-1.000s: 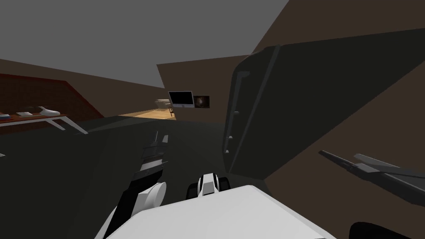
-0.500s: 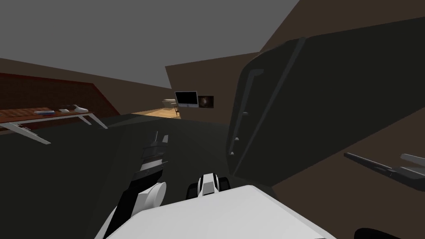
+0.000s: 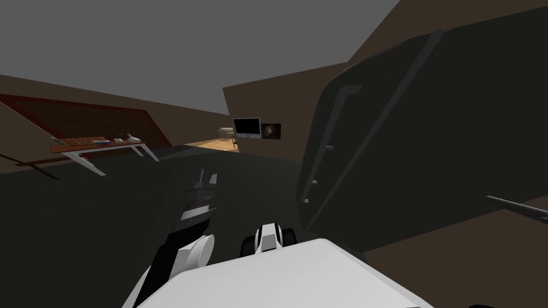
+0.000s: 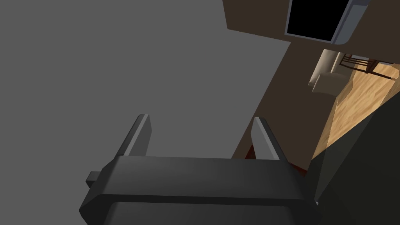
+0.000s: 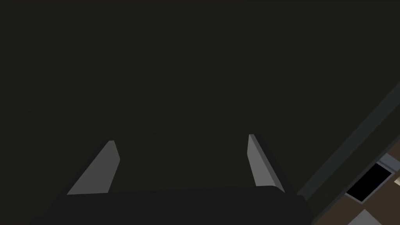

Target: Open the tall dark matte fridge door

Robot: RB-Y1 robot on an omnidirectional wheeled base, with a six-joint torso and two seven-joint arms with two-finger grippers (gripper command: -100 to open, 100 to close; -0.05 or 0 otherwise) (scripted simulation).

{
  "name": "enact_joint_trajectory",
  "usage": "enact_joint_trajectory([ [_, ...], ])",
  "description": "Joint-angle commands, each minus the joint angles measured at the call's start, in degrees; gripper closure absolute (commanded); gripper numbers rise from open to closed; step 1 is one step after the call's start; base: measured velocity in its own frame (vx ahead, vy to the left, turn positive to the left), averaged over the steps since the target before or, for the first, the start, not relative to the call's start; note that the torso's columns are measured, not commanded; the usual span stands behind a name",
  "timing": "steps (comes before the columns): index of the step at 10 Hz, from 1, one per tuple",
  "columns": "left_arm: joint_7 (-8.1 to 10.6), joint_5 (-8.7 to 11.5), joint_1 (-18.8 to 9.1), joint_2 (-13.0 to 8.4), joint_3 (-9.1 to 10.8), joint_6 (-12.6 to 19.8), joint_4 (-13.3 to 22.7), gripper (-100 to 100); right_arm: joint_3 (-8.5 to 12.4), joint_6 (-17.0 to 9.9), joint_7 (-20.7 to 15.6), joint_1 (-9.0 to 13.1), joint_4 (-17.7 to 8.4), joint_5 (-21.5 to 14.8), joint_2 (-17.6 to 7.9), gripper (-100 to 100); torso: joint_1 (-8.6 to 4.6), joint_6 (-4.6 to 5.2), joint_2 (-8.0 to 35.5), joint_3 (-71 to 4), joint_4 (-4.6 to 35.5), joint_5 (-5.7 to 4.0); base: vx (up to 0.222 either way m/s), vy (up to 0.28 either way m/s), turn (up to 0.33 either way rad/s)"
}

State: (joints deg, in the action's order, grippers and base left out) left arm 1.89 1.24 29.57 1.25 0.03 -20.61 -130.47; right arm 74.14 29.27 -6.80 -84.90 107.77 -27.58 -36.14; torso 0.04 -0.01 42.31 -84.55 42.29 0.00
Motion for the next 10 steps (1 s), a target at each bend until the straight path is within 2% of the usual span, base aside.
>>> enact_joint_trajectory([
  [1, 0.0, 0.0, 0.0, 0.0, 0.01, 0.0, 0.0, 0, 4.37, 0.45, -0.61, -3.93, -2.24, -2.08, -1.97, -100, -0.05, 0.04, 0.03, 0.02, 0.01, 0.0, 0.033, 0.068, 0.2],
  [2, 0.0, 0.0, 0.0, 0.0, 0.0, 0.0, 0.0, 0, 5.9, 0.45, -0.61, -3.96, -2.24, -2.08, -1.97, -100, -0.03, -0.02, -0.03, -0.02, -0.01, 0.0, 0.031, 0.054, 0.084],
  [3, 0.0, 0.0, 0.01, 0.0, 0.01, 0.0, 0.0, 0, 7.83, 0.48, -1.07, -6.24, -3.64, -3.56, -3.38, -100, -0.09, 0.05, -0.03, -0.01, 0.0, -0.02, 0.035, 0.065, 0.141],
  [4, 0.0, 0.0, 0.0, 0.0, 0.0, 0.0, 0.0, 0, 8.81, 0.48, -1.07, -6.24, -3.64, -3.56, -3.38, -100, -0.05, -0.01, -0.05, -0.03, -0.02, -0.01, 0.028, 0.045, 0.086],
  [5, 0.0, 0.0, 0.01, 0.0, 0.01, 0.0, 0.0, 0, 10.83, 0.5, -1.53, -8.46, -4.99, -4.99, -4.82, -100, -0.09, 0.04, -0.01, 0.0, 0.0, -0.02, 0.039, 0.051, 0.175],
  [6, 0.0, 0.0, 0.0, 0.0, 0.0, 0.0, 0.0, 0, 11.65, 0.5, -1.53, -8.46, -4.99, -4.99, -4.82, -100, -0.05, -0.02, -0.05, -0.04, -0.02, -0.01, 0.032, 0.05, 0.087],
  [7, 0.0, 0.0, 0.01, 0.0, 0.01, 0.0, 0.0, 0, 13.74, 0.53, -1.96, -10.61, -6.29, -6.39, -6.28, -100, -0.05, 0.04, -0.02, -0.01, 0.0, -0.01, 0.033, 0.061, 0.141],
  [8, 0.0, 0.0, 0.0, 0.0, 0.0, 0.0, 0.0, 0, 14.43, 0.53, -1.96, -10.61, -6.29, -6.39, -6.28, -100, 0.0, -0.01, -0.03, -0.02, -0.01, 0.01, 0.033, 0.053, 0.076],
  [9, 0.0, 0.0, 0.01, 0.0, 0.01, 0.0, 0.0, 0, 16.67, 0.56, -2.38, -12.69, -7.52, -7.73, -7.76, -100, -0.03, 0.04, -0.01, 0.0, 0.01, 0.0, 0.033, 0.069, 0.142],
  [10, 0.0, 0.0, 0.0, 0.0, 0.0, 0.0, 0.0, 0, 17.14, 0.56, -2.38, -12.69, -7.52, -7.73, -7.76, -100, 0.0, -0.01, -0.03, -0.02, -0.01, 0.01, 0.027, 0.051, 0.08],
])
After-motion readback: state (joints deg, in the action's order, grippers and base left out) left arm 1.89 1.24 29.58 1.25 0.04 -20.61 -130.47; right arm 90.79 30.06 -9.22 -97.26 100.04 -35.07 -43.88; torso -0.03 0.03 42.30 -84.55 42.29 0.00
